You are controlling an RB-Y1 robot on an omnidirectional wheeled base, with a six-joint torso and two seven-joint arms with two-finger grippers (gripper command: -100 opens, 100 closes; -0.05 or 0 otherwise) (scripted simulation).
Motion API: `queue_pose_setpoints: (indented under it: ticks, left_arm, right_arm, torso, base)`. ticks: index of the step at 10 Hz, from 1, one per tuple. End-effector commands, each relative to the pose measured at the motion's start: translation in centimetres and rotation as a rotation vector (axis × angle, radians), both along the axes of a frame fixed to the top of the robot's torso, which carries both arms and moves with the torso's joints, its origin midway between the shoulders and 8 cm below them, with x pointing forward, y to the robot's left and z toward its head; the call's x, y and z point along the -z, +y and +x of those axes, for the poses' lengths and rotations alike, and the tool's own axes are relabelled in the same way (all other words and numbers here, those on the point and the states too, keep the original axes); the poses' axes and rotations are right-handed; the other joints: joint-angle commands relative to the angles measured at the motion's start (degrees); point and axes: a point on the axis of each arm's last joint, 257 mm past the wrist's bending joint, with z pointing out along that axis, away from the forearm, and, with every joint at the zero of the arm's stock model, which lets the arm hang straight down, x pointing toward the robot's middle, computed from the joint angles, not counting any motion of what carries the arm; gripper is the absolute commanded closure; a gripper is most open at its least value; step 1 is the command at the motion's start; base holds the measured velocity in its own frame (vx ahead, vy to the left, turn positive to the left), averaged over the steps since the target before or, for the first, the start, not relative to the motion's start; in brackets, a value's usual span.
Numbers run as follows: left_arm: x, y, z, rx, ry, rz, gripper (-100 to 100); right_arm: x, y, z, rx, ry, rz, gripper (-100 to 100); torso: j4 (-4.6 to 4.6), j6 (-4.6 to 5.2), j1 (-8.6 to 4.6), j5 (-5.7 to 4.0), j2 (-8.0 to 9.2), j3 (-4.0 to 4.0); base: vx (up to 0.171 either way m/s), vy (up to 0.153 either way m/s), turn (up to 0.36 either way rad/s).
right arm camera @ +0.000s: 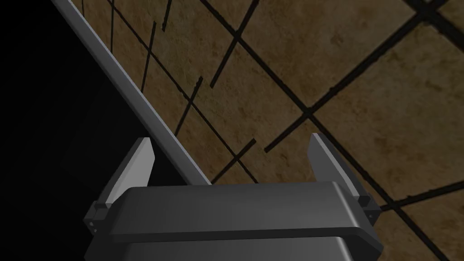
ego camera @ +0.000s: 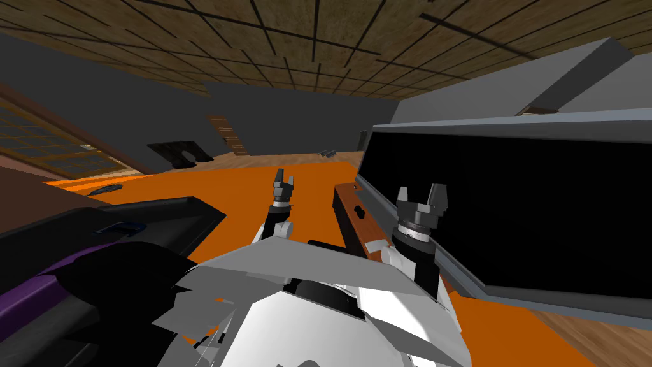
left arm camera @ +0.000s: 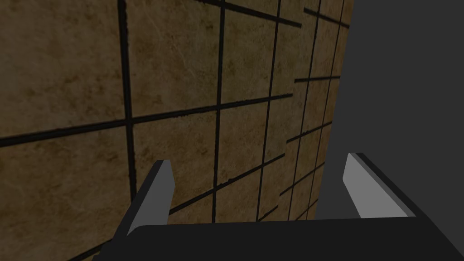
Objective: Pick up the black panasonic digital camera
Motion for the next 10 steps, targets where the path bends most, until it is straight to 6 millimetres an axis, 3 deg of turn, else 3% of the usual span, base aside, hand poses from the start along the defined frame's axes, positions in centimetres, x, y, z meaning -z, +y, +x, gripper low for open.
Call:
queue_pose_setpoints:
  ticks: [1,4,7,8,9,10]
  left_arm:
    - [0.0,0.0,0.0,0.0,0.0,0.0,0]
    - [0.0,0.0,0.0,0.0,0.0,0.0,0]
    - [0.0,0.0,0.0,0.0,0.0,0.0,0]
    - [0.0,0.0,0.0,0.0,0.0,0.0,0]
    - [0.0,0.0,0.0,0.0,0.0,0.0,0]
    - [0.0,0.0,0.0,0.0,0.0,0.0,0]
  right_arm:
    - [1.6,0.7,0.7,-0.021,0.046,-0.038,-100]
    - [5.7,2.1,2.0,-0.062,0.157,-0.115,-100]
    - [12.8,3.5,3.0,-0.111,0.333,-0.215,-100]
    - [12.9,3.5,3.0,-0.116,0.336,-0.227,-100]
    - [15.7,3.9,3.0,-0.133,0.403,-0.263,-100]
    - [15.8,3.9,2.9,-0.137,0.405,-0.271,-100]
  torso:
    - [0.0,0.0,0.0,0.0,0.0,0.0]
    - [0.05,-0.01,0.64,0.14,0.25,0.14]
    - [0.05,-0.02,0.77,0.17,0.22,0.13]
    - [0.05,-0.02,0.89,0.2,0.21,0.12]
    - [0.04,0.01,0.65,0.17,0.19,0.11]
    - [0.04,0.0,0.51,0.12,0.21,0.12]
  base:
    - [-0.027,0.078,0.073]
    - [-0.062,0.173,0.066]
    - [-0.054,0.216,0.12]
    - [-0.033,0.16,0.026]
    - [-0.04,0.125,0.08]
    - [-0.024,0.092,0.045]
